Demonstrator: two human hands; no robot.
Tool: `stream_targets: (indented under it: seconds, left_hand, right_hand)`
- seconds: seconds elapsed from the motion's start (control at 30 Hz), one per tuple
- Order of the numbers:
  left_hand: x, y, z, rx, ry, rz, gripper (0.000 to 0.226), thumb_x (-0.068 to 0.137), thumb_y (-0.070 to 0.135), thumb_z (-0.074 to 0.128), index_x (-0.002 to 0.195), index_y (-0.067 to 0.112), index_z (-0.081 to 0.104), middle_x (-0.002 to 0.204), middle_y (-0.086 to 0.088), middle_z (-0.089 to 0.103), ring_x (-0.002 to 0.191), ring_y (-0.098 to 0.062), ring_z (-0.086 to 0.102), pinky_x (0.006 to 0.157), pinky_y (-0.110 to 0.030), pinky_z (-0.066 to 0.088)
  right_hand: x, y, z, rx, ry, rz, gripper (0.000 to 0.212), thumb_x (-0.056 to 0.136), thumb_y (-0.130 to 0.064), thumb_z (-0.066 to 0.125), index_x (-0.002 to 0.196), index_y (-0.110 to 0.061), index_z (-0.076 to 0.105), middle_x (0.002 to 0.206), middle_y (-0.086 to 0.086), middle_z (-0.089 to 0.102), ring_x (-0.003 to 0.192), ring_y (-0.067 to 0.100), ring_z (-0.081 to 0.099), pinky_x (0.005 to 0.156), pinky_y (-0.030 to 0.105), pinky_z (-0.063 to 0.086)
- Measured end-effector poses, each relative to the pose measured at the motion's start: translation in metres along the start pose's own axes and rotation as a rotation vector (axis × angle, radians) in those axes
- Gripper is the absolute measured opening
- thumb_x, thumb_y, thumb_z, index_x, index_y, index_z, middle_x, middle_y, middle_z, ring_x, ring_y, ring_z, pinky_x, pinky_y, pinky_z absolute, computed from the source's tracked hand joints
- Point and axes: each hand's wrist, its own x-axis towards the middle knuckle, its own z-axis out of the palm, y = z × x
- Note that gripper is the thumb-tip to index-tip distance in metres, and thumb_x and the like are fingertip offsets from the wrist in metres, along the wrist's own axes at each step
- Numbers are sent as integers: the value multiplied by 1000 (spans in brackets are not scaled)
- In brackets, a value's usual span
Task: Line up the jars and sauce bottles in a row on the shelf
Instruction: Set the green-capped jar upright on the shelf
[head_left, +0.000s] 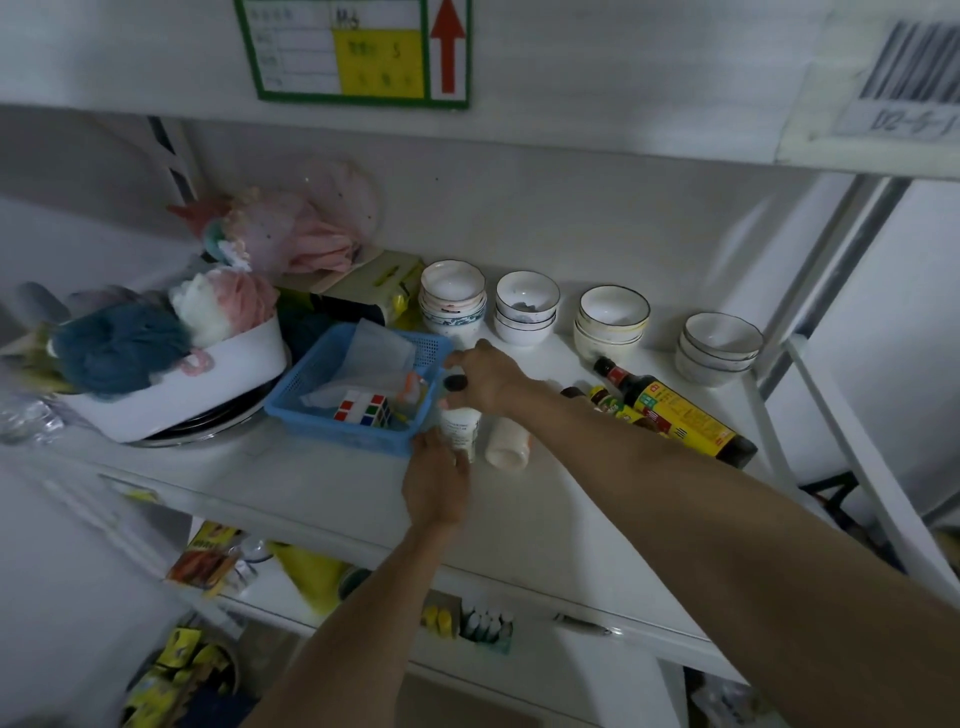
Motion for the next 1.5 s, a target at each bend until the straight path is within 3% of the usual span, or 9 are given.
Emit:
stream_targets:
  seconds: [0.2,0.4,0.6,0.9,1.1,1.17,1.27,1.4,1.5]
  left_hand:
    - [-2,4,-3,-178,30,-18,40,92,17,56,128,-1,49,129,-21,54,114,-31,59,92,-35,49]
    - [1,-2,-3,-271,29,-66,36,94,16,53,127,2,50,124,-19,63,110,-31,64,88,-39,52]
    - [-2,-1,-1,-359,44,-174,25,91,16,58,112,1,53,116,-17,67,104,-30,66,77,-28,47]
    - [2,4,8,-306,21,-125,24,86,17,61,104,2,60,105,-13,67,96,-27,65,78,-33,50]
    - [0,0,8,-314,12,-107,33,85,18,62,114,4,57,111,-13,66,101,-28,64,85,-38,52]
    - [-4,-2,6,-269,38,-94,36,86,19,62,116,-1,55,114,-18,63,101,-30,63,81,-34,51]
    - [-15,-3,-2,-231,81,-87,29,86,23,64,103,1,55,105,-18,61,83,-21,58,65,-23,47]
    - [-27,5,-3,-116,38,214,16,85,23,64,90,10,55,94,-5,58,75,-16,58,62,-18,41]
    - [-26,20,5,-6,-42,422,26,88,21,60,112,12,55,118,-6,55,88,-19,65,71,-24,54]
  right_hand:
    - [-9,-12,7,-98,3,41,71,76,-49,74,131,-11,49,124,15,45,113,30,52,88,36,46]
    - [-8,-10,-1,-113,-124,34,71,81,-57,66,133,-11,48,130,11,56,116,27,55,85,33,45]
    - [-14,-11,-19,-104,-211,-64,66,85,-26,72,144,-17,43,143,10,49,128,28,50,101,31,42]
    - [-10,-4,-7,-114,-97,29,56,82,-46,70,120,-7,56,120,12,62,88,19,49,72,29,37]
    - [-16,-1,-11,-63,-127,37,65,84,-58,62,126,-7,54,121,11,60,89,20,52,73,29,40]
    - [-16,3,-17,-9,-78,72,70,86,-62,56,130,-8,52,122,12,60,86,22,55,76,31,43]
    - [-8,22,-24,-31,33,177,60,94,-53,49,128,-4,53,125,17,62,110,33,60,85,34,45]
    - [-5,55,-25,-132,23,291,41,95,-31,49,119,1,56,126,21,60,115,35,59,80,31,44]
    - [-5,68,-19,-168,-56,298,45,95,-25,50,136,-5,48,140,15,51,127,33,51,96,35,45]
